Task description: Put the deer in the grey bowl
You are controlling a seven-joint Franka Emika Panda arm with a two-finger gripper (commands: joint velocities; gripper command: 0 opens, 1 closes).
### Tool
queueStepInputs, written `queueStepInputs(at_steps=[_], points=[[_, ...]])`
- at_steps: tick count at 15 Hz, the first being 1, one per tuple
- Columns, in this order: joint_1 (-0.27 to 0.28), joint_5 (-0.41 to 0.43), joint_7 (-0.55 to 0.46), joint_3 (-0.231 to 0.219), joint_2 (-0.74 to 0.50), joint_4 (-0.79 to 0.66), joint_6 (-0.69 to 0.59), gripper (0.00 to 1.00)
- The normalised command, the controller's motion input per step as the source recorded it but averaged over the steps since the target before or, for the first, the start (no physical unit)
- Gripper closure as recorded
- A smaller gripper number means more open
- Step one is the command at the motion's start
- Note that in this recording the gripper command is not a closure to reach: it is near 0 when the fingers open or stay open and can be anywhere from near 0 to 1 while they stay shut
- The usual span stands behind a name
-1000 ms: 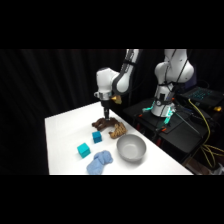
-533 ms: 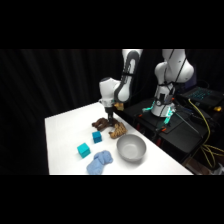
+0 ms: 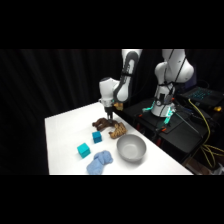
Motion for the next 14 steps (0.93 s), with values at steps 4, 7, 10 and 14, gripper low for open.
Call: queueStepInputs(at_steps=[4,7,10,14], points=[[0.008,-0.160,-0.06,-0.092,-0.62,-0.07,-0.49,0.46],[-0.021,-0.241,-0.16,-0.073,-0.84,-0.01,-0.77,0.46],[0.013,-0.293,-0.06,-0.002,-0.69,0.06,-0.61,0.46],[0.096,-0.174,-0.01,0.145,-0.48,0.02,-0.31,0.46]])
